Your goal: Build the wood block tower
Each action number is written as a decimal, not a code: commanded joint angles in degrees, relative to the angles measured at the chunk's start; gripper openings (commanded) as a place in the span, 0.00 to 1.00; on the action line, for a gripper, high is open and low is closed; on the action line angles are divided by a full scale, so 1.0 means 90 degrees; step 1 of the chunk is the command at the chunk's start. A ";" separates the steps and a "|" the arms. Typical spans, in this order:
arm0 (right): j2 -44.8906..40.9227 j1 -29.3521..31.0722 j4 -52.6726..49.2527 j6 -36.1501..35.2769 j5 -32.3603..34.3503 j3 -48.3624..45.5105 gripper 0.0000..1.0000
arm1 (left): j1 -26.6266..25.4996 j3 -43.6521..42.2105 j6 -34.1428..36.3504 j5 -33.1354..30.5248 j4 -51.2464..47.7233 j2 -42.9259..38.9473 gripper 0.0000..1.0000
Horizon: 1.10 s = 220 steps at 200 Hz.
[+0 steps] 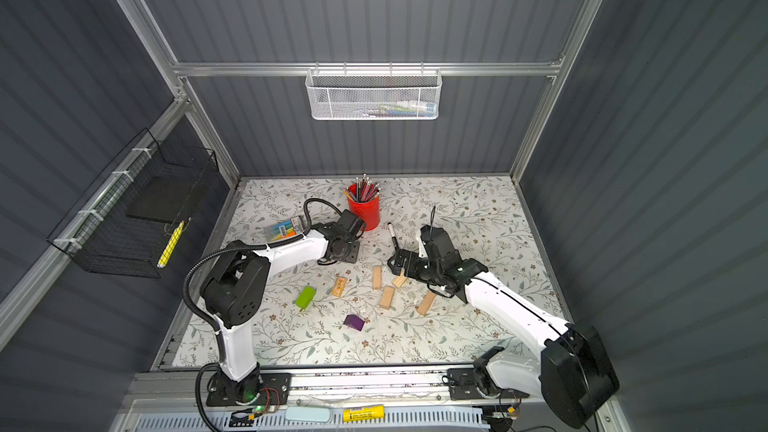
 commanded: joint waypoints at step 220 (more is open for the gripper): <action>0.0198 0.0016 -0.0044 -0.0034 -0.0125 0.0178 0.99 | -0.0480 0.0011 -0.1478 0.0817 -0.0751 0.0051 0.21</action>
